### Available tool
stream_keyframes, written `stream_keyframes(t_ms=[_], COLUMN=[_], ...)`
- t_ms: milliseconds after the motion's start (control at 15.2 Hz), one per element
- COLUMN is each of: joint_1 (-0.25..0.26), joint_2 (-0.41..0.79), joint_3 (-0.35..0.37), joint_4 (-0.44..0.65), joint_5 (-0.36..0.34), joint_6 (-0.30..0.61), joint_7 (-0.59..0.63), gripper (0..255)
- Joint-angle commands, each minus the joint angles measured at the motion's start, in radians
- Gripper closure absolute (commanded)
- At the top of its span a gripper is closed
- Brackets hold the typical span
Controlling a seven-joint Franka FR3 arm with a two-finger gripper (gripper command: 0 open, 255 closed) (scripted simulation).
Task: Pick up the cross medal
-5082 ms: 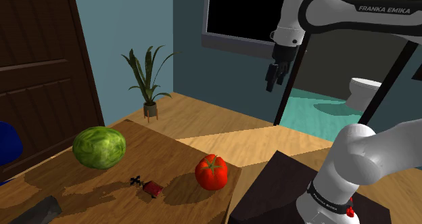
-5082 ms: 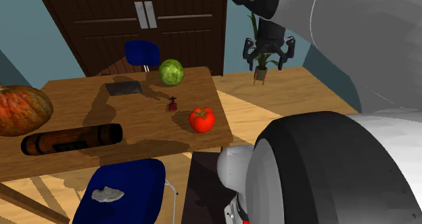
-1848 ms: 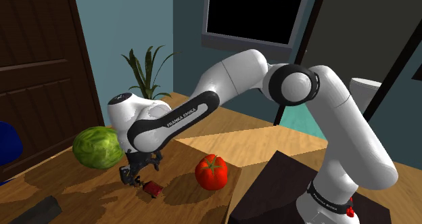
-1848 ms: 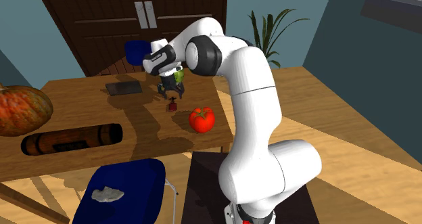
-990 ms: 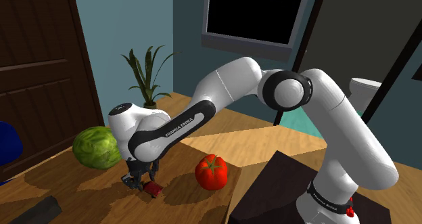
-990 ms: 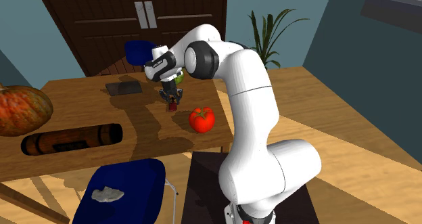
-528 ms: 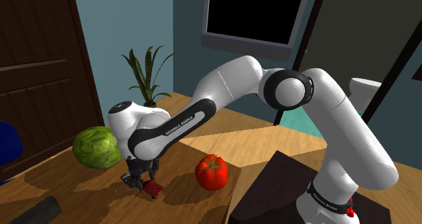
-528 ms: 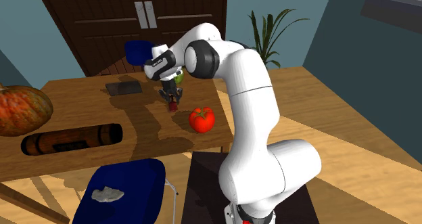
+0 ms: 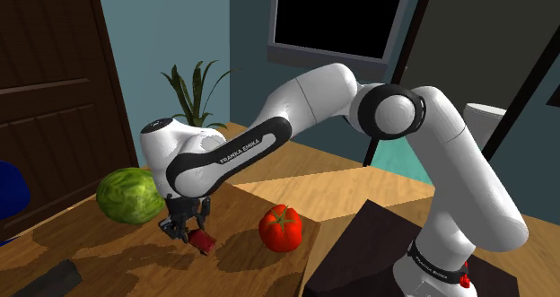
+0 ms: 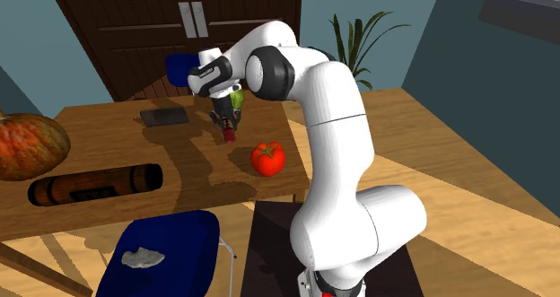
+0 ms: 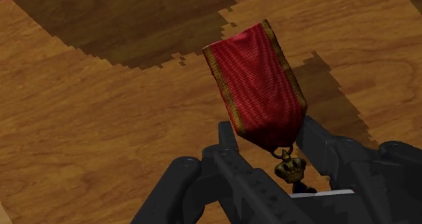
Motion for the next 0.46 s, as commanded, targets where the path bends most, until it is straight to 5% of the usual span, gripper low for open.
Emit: stream_keyframes(t_ms=[0, 396], joint_1=[-0.001, -0.004], joint_2=[-0.015, -0.042], joint_3=[0.004, 0.01], joint_4=[0.003, 0.015], joint_5=[0.005, 0.014], joint_6=[-0.018, -0.056], joint_7=[-0.001, -0.007], gripper=[255, 255])
